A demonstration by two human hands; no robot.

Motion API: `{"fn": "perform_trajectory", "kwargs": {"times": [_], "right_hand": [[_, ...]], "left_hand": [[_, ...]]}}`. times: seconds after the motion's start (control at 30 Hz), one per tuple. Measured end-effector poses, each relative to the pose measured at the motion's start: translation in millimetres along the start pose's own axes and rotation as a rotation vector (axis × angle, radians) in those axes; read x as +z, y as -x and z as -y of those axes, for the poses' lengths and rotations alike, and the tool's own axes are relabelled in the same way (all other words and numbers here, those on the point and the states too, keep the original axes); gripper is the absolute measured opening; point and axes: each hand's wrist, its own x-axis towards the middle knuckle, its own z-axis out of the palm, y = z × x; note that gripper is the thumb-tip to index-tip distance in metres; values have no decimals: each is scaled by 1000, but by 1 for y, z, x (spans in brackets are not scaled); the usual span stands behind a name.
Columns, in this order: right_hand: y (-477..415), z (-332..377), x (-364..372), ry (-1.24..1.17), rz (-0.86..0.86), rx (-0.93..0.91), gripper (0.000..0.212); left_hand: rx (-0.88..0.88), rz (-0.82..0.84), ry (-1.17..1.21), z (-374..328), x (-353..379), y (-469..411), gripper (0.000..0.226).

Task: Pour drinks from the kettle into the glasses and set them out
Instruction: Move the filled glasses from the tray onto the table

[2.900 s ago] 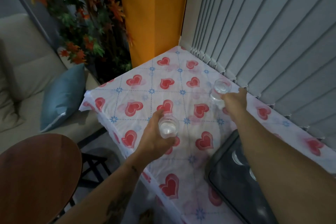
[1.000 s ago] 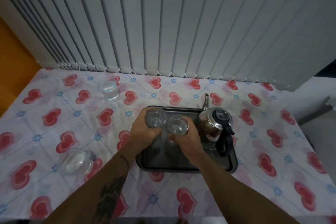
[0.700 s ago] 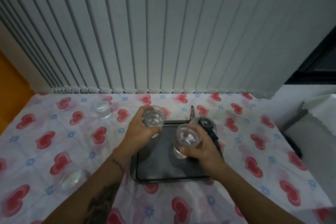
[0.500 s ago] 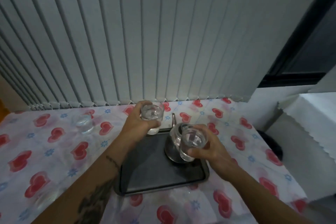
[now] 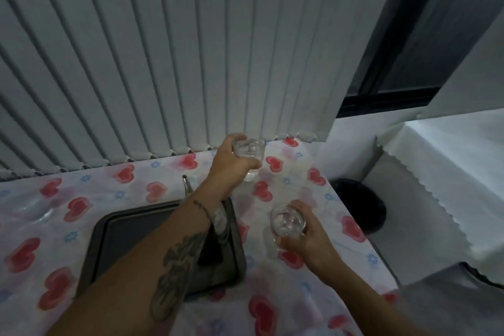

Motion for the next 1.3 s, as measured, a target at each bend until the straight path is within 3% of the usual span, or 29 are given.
{"fn": "perform_trajectory", "kwargs": {"times": [0.1, 0.33, 0.87, 1.3], "right_hand": [[-7, -33, -16, -47, -15, 55, 44], [-14, -85, -30, -37, -51, 114, 57], [-19, -98, -37, 70, -95, 68, 55], [-22, -101, -41, 139, -16, 82, 59]], "left_hand": [[-50, -27, 6, 20, 46, -30, 63], [-141, -86, -59, 86, 99, -87, 69], [-103, -126, -189, 132, 111, -147, 73], [-138, -70, -96, 141, 113, -150, 74]]}}
